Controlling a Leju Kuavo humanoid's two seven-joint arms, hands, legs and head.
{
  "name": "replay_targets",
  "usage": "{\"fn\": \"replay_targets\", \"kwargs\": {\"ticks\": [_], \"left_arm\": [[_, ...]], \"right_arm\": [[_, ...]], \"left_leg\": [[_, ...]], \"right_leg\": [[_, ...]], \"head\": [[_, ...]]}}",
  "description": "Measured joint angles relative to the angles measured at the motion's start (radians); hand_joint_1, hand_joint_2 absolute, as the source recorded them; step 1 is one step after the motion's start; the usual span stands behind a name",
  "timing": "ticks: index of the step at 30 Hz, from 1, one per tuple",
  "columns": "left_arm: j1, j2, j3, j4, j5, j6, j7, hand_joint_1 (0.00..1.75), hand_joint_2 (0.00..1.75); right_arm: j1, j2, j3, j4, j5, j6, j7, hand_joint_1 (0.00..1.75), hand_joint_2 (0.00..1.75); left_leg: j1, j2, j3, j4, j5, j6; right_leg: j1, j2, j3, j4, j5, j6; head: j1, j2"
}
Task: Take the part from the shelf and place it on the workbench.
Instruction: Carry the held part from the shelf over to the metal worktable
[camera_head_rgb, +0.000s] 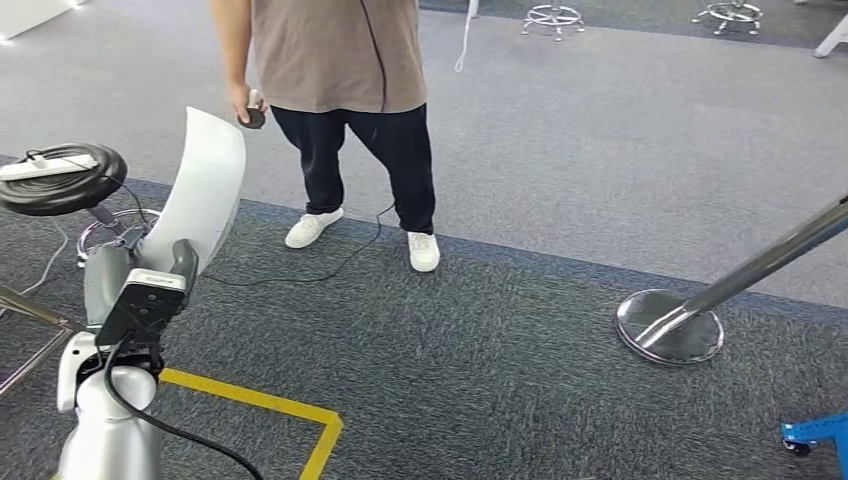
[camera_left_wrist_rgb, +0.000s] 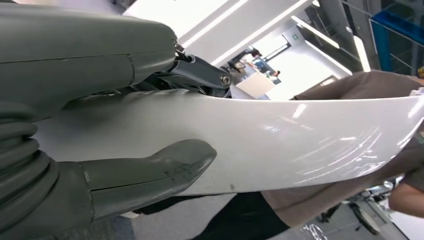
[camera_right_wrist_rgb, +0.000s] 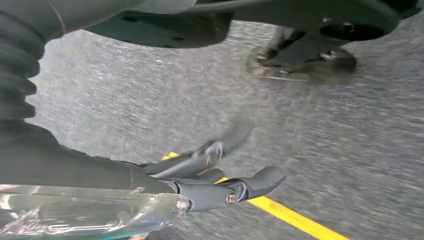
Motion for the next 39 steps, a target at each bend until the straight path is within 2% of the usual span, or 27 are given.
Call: {"fn": "replay_targets", "kwargs": {"ticks": [1,2,3,5,7,9,11,12,14,15,16,17,18,20,22,24,25,27,29,30,31,32,33,34,36,38,39], "left_arm": [[0.0,0.0,0.0,0.001,0.001,0.0,0.0,1.75,1.75],[0.0,0.0,0.001,0.001,0.003,0.0,0.0,1.75,1.75],[0.0,0.0,0.001,0.002,0.003,0.0,0.0,1.75,1.75],[0.0,0.0,0.001,0.002,0.005,0.0,0.0,1.75,1.75],[0.0,0.0,0.001,0.002,0.006,0.001,-0.001,1.75,1.75],[0.0,0.001,0.002,0.002,0.006,0.001,-0.001,1.75,1.75],[0.0,0.002,0.003,0.003,0.006,0.001,-0.002,1.75,1.75],[0.0,0.002,0.004,0.003,0.008,0.001,-0.002,1.75,1.75],[0.0,0.002,0.005,0.006,0.014,0.002,-0.005,1.75,1.75],[0.001,0.003,0.007,0.007,0.02,0.002,-0.007,1.75,1.75],[0.004,0.003,0.011,0.009,0.026,0.002,-0.01,1.75,1.75],[0.006,0.004,0.015,0.01,0.032,0.002,-0.013,1.75,1.75],[0.009,0.004,0.02,0.01,0.036,0.002,-0.017,1.75,1.75],[0.012,0.004,0.025,0.011,0.042,0.001,-0.022,1.75,1.75],[0.012,0.003,0.027,0.011,0.044,0.0,-0.026,1.75,1.75],[0.014,0.003,0.031,0.011,0.045,-0.001,-0.027,1.75,1.75],[0.014,0.002,0.034,0.011,0.045,-0.001,-0.028,1.75,1.75],[0.015,0.002,0.038,0.011,0.045,-0.001,-0.029,1.75,1.75],[0.016,0.001,0.041,0.011,0.045,-0.001,-0.029,1.75,1.75],[0.016,0.001,0.042,0.012,0.045,-0.001,-0.029,1.75,1.75],[0.016,0.001,0.044,0.013,0.044,-0.001,-0.029,1.75,1.75],[0.016,0.001,0.045,0.015,0.044,-0.001,-0.029,1.75,1.75],[0.016,0.001,0.046,0.016,0.044,-0.001,-0.029,1.75,1.75],[0.016,0.001,0.046,0.016,0.043,-0.001,-0.029,1.75,1.75],[0.016,0.001,0.047,0.016,0.043,-0.001,-0.029,1.75,1.75],[0.015,0.001,0.048,0.017,0.042,-0.001,-0.029,1.75,1.75],[0.015,0.002,0.048,0.018,0.042,-0.001,-0.029,1.75,1.75]], "right_arm": [[-0.001,0.0,0.0,0.0,0.0,0.0,0.0,0.0,1.75],[-0.002,0.0,0.0,0.0,0.001,-0.001,0.001,0.0,1.75],[-0.001,0.0,0.0,0.0,0.001,-0.001,0.003,0.0,1.75],[0.004,0.0,-0.001,0.0,0.001,-0.002,0.006,0.0,1.75],[0.005,0.001,-0.002,-0.001,0.001,-0.002,0.007,0.0,1.75],[0.004,0.001,-0.003,-0.001,0.001,-0.004,0.007,0.0,1.75],[0.004,0.001,-0.003,-0.001,0.001,-0.005,0.007,0.0,1.75],[0.004,0.001,-0.004,-0.001,0.002,-0.005,0.006,0.0,1.75],[0.006,0.001,-0.004,-0.001,0.006,-0.005,0.005,0.0,1.75],[0.007,0.001,-0.004,-0.001,0.01,-0.006,0.005,0.0,1.75],[0.008,0.001,-0.004,-0.001,0.013,-0.007,0.004,0.0,1.75],[0.008,0.001,-0.004,-0.001,0.016,-0.008,0.004,0.0,1.75],[0.007,0.001,-0.004,-0.001,0.019,-0.009,0.004,0.0,1.75],[0.007,0.001,-0.004,-0.001,0.023,-0.011,0.004,0.0,1.75],[0.006,0.001,-0.004,-0.002,0.024,-0.011,0.004,0.0,1.75],[0.005,0.0,-0.004,-0.002,0.024,-0.012,0.004,0.0,1.75],[0.004,0.0,-0.004,-0.002,0.024,-0.012,0.004,0.0,1.75],[0.003,0.0,-0.004,-0.002,0.025,-0.012,0.004,0.0,1.75],[0.002,0.0,-0.004,-0.002,0.023,-0.012,0.003,0.0,1.75],[0.002,0.0,-0.004,-0.002,0.023,-0.012,0.003,0.0,1.75],[0.001,0.0,-0.004,-0.002,0.023,-0.012,0.003,0.0,1.75],[0.001,0.0,-0.004,-0.002,0.023,-0.012,0.004,0.0,1.75],[0.002,0.0,-0.004,-0.002,0.024,-0.011,0.005,0.0,1.75],[0.003,0.0,-0.004,-0.002,0.025,-0.011,0.006,0.0,1.75],[0.005,-0.001,-0.004,-0.002,0.025,-0.01,0.006,0.0,1.75],[0.004,-0.001,-0.004,-0.001,0.025,-0.009,0.004,0.0,1.75],[0.004,-0.001,-0.004,-0.002,0.026,-0.008,0.004,0.0,1.75]], "left_leg": [[0.0,-0.009,0.001,0.0,0.0,0.0],[0.001,-0.019,0.002,0.0,0.0,-0.001],[0.002,-0.03,0.004,0.001,-0.001,-0.002],[0.003,-0.052,0.004,0.006,-0.003,-0.01],[0.004,-0.069,-0.003,0.008,-0.001,-0.023],[0.007,-0.082,-0.007,0.004,0.005,-0.036],[0.006,-0.062,-0.02,0.025,-0.012,-0.044],[0.005,-0.043,-0.04,0.066,-0.036,-0.047],[0.005,-0.007,-0.104,0.197,-0.1,-0.051],[0.005,-0.001,-0.134,0.255,-0.12,-0.053],[0.005,0.001,-0.149,0.283,-0.123,-0.053],[0.005,0.003,-0.145,0.274,-0.107,-0.052],[0.005,0.009,-0.121,0.228,-0.076,-0.051],[0.001,0.044,-0.048,0.094,-0.018,-0.047],[-0.004,0.071,-0.009,0.019,-0.001,-0.038],[-0.006,0.057,-0.008,0.009,-0.002,-0.025],[-0.005,0.048,-0.007,0.006,-0.001,-0.02],[0.0,0.031,-0.004,0.002,0.002,-0.009],[0.002,0.014,-0.004,0.002,0.003,-0.003],[0.002,0.004,-0.004,0.003,0.003,-0.001],[0.002,-0.007,-0.004,0.003,0.003,-0.001],[0.002,-0.018,-0.003,0.003,0.003,-0.001],[0.003,-0.03,-0.001,0.003,0.002,-0.002],[0.005,-0.042,0.001,0.004,0.002,-0.004],[0.005,-0.064,-0.002,0.009,0.001,-0.014],[0.005,-0.081,-0.008,0.008,0.006,-0.027],[0.007,-0.089,-0.01,0.005,0.009,-0.033]], "right_leg": [[0.0,0.002,-0.011,0.017,0.005,0.001],[-0.001,0.003,-0.001,-0.009,0.03,0.001],[-0.003,0.009,0.027,-0.069,0.068,0.0],[-0.011,0.047,0.093,-0.205,0.123,0.001],[-0.014,0.074,0.12,-0.263,0.134,-0.003],[-0.011,0.063,0.121,-0.266,0.137,-0.017],[-0.011,0.046,0.122,-0.271,0.141,-0.032],[-0.011,0.036,0.123,-0.273,0.143,-0.037],[-0.008,0.014,0.123,-0.274,0.141,-0.044],[-0.006,0.002,0.123,-0.274,0.14,-0.045],[-0.005,-0.01,0.124,-0.274,0.139,-0.046],[-0.005,-0.021,0.124,-0.274,0.138,-0.046],[-0.005,-0.031,0.126,-0.274,0.137,-0.045],[-0.002,-0.049,0.131,-0.273,0.132,-0.039],[0.004,-0.065,0.134,-0.272,0.126,-0.03],[0.006,-0.082,0.14,-0.275,0.123,-0.019],[0.005,-0.078,0.141,-0.273,0.119,-0.013],[0.001,-0.042,0.12,-0.222,0.086,-0.002],[-0.001,-0.005,0.056,-0.091,0.024,0.003],[0.0,0.001,0.021,-0.025,0.002,0.004],[0.0,0.002,-0.001,0.013,-0.004,0.005],[-0.001,0.003,-0.005,0.013,0.011,0.004],[-0.001,0.006,0.012,-0.03,0.043,0.002],[-0.004,0.017,0.044,-0.1,0.083,0.002],[-0.01,0.058,0.102,-0.228,0.132,0.0],[-0.012,0.078,0.12,-0.268,0.136,-0.006],[-0.01,0.07,0.121,-0.268,0.138,-0.012]], "head": [[0.0,0.0],[0.0,0.0],[0.001,0.0],[0.002,0.0],[0.002,0.0],[0.002,0.0],[0.0,0.0],[-0.003,0.0],[-0.007,0.0],[-0.006,0.0],[-0.006,0.0],[-0.006,0.0],[-0.006,0.0],[-0.007,0.0],[-0.005,0.0],[-0.002,0.0],[-0.001,0.0],[0.001,0.0],[0.004,0.0],[0.004,0.0],[0.004,0.0],[0.004,0.0],[0.005,0.0],[0.006,0.0],[0.007,0.0],[0.007,0.0],[0.007,0.0]]}}
